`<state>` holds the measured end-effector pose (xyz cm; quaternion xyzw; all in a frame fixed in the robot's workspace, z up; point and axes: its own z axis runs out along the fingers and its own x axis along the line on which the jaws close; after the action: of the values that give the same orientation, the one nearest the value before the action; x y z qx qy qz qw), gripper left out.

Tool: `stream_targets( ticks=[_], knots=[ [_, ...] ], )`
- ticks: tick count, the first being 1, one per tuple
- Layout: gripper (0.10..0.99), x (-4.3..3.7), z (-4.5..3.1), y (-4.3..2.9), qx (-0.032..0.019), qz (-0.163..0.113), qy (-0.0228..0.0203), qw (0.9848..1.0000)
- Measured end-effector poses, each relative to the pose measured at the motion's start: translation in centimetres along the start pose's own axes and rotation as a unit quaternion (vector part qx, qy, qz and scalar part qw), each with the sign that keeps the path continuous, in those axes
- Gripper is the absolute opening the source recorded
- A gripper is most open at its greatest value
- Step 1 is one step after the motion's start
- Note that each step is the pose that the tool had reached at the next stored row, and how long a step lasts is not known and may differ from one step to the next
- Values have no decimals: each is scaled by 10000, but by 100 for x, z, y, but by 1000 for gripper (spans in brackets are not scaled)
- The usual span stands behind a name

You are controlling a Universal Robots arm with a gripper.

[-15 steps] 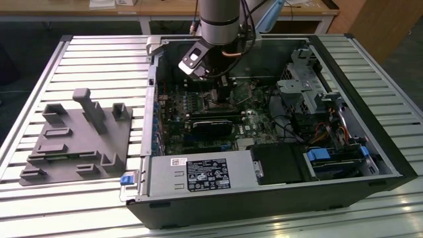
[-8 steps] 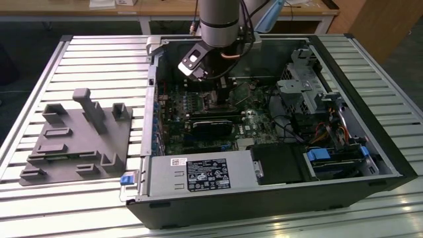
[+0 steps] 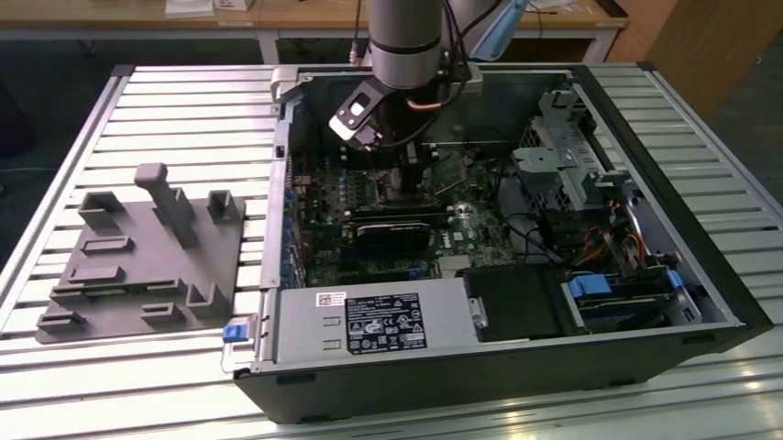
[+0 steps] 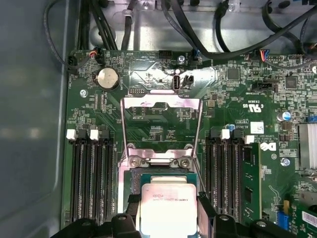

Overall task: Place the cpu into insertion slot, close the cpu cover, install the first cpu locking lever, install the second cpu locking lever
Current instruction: 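Place the cpu into insertion slot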

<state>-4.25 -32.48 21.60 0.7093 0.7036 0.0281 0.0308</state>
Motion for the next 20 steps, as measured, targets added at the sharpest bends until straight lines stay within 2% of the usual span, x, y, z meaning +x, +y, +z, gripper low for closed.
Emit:
stream_targets(
  ticks=[15, 20],
  knots=[
    [537, 10, 133, -29, 0, 2, 0, 10000],
    [537, 33, 151, -31, 0, 2, 0, 10000]
  ],
)
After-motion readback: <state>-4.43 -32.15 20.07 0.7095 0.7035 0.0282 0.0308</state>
